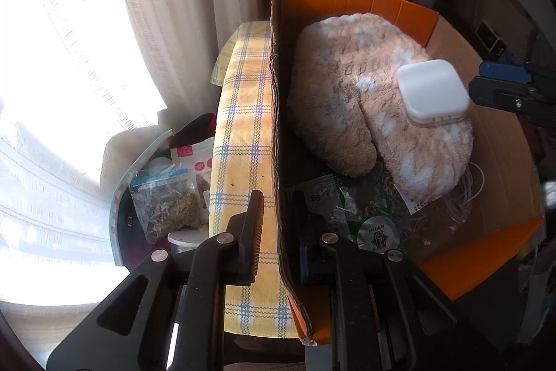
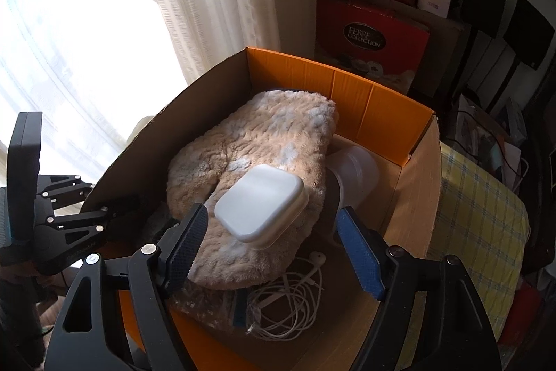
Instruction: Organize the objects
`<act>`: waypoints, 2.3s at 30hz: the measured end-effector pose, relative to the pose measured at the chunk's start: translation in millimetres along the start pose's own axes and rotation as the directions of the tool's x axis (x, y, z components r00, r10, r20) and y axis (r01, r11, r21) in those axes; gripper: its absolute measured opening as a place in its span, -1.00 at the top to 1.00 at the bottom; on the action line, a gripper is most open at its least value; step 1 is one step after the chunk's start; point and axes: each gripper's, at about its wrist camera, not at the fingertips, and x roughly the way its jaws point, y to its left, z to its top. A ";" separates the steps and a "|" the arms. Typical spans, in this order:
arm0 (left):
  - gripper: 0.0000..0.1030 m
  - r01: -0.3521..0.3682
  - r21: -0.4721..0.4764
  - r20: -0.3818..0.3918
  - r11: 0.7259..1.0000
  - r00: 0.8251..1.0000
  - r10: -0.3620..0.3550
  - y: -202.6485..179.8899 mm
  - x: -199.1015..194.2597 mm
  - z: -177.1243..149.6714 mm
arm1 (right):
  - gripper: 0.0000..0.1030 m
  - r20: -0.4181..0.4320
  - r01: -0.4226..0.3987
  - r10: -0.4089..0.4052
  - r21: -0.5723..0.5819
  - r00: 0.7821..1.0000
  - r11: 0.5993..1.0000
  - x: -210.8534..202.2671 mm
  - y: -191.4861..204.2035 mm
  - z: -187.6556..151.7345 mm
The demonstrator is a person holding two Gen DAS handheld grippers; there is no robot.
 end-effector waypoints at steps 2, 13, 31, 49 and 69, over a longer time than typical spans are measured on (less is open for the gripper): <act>0.54 0.007 0.002 0.017 1.000 1.000 -0.007 -2.9 -9.3 0.3 | -0.52 0.008 -0.003 0.003 0.010 1.000 1.000 -4.5 -2.2 -1.1; -0.66 0.033 -0.032 0.102 0.999 0.994 -0.030 -10.8 -47.1 5.8 | -0.69 0.066 0.016 -0.021 0.076 0.998 0.997 -38.8 -16.9 -19.1; -1.00 0.078 0.070 0.182 0.994 0.979 -0.090 -85.6 -80.5 8.4 | -0.99 0.107 0.151 -0.175 0.204 0.979 0.967 -93.1 -54.7 -73.9; -1.00 0.087 0.054 0.280 0.995 0.955 -0.099 -131.5 -102.8 -27.3 | -0.99 0.197 0.286 -0.379 0.378 0.904 0.880 -157.6 -61.2 -140.8; -1.00 0.080 0.029 0.288 0.996 0.954 -0.085 -142.1 -107.8 -46.9 | -0.99 0.227 0.359 -0.493 0.449 0.840 0.818 -180.4 -44.7 -191.7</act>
